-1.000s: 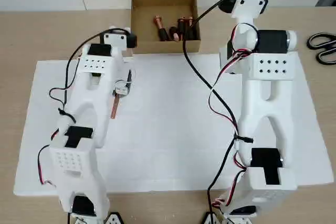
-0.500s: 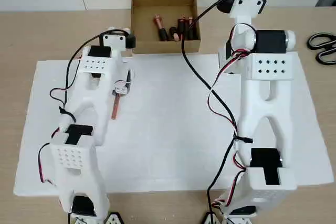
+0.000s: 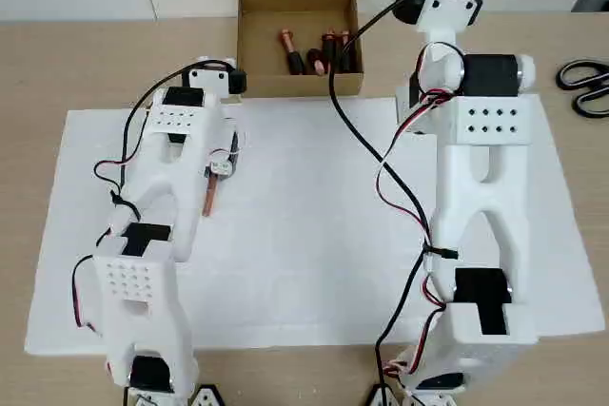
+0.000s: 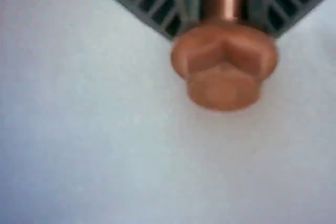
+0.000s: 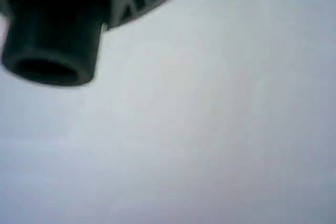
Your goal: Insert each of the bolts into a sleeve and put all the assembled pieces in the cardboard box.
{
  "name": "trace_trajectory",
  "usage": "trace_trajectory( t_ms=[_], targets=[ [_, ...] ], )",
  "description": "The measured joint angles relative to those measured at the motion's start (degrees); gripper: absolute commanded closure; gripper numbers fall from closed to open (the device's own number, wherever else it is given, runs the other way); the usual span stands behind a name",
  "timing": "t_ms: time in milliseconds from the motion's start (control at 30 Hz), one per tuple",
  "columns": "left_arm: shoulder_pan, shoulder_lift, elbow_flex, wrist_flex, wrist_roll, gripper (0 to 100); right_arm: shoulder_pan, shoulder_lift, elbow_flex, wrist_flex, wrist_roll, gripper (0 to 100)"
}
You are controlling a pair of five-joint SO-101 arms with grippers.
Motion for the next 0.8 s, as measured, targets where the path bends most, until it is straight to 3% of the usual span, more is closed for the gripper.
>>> trace_trajectory(
  t_ms=[267,600,800],
  targets=[
    [0.1,0.0,-1.0,0.3,0.1,99,-0.4,0.0,0.0,0.0,0.0,99.5],
    [-0.1,-10.1,-11.6,12.8,0.1,99,-5.2,-1.1,0.0,0.0,0.0,99.5],
    [-0.9,-17.7,-12.0,17.1,0.1,99,-5.7,-12.7,0.4,0.0,0.0,99.5]
  ],
)
